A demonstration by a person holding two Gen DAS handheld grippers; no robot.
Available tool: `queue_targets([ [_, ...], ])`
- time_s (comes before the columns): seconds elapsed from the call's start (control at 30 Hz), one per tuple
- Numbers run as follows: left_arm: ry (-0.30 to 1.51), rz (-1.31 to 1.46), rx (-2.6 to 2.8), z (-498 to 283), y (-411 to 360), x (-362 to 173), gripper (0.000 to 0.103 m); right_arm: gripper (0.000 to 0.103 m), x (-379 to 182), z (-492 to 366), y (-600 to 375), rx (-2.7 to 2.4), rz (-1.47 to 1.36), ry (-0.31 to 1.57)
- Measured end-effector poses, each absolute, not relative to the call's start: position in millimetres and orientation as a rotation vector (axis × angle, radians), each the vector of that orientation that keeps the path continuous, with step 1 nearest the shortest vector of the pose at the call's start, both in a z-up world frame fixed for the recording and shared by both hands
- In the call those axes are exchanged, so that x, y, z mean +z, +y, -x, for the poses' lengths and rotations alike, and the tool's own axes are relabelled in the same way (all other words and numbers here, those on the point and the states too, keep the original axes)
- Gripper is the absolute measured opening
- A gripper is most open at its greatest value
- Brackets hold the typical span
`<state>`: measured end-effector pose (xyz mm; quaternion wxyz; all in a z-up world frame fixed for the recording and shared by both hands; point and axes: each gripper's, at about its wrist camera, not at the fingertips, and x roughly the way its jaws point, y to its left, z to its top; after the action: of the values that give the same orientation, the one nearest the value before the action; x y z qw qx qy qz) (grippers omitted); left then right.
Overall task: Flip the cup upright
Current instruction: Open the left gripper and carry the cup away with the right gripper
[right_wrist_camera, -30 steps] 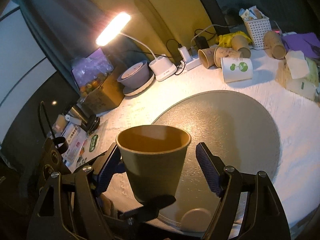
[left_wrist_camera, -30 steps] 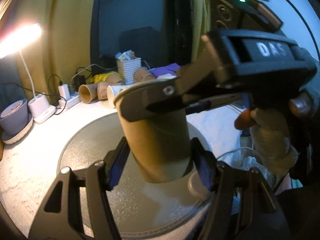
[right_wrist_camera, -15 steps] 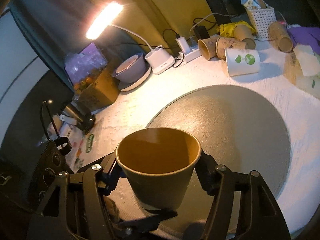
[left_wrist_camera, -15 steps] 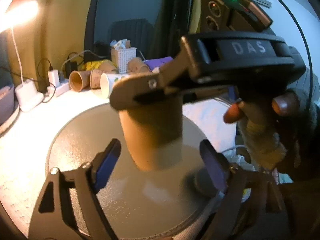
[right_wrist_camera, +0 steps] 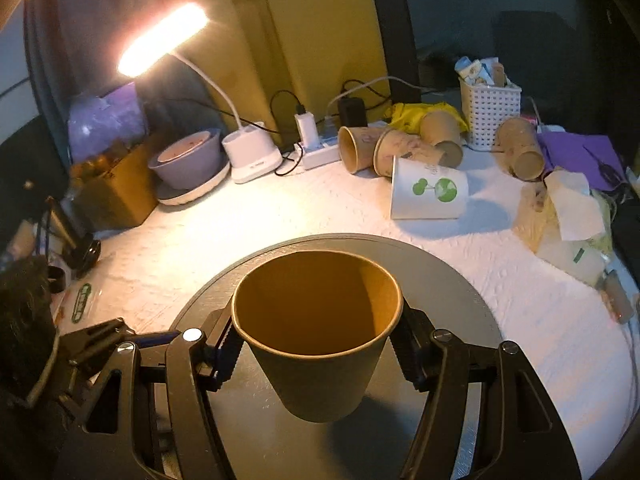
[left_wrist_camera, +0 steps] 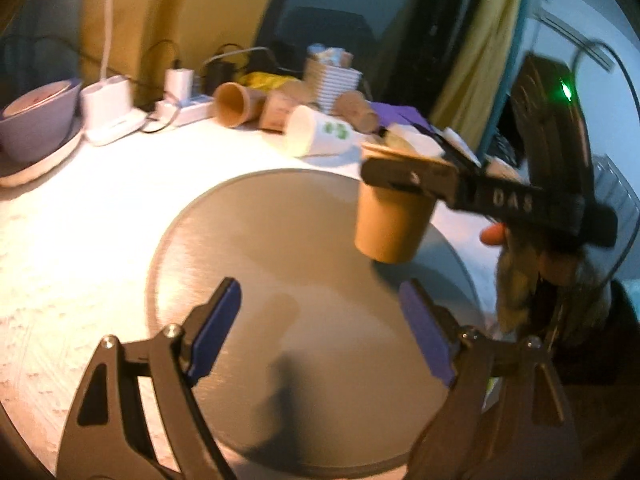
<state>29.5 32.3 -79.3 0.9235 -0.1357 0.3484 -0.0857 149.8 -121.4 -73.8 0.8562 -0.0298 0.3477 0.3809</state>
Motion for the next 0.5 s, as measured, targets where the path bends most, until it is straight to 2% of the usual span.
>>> queue_targets([
  [0.5,0.756,0.403,-0.005,-42,79,-97,0.083,0.068,-91,-156,-93,0.736,0.2,0.682],
])
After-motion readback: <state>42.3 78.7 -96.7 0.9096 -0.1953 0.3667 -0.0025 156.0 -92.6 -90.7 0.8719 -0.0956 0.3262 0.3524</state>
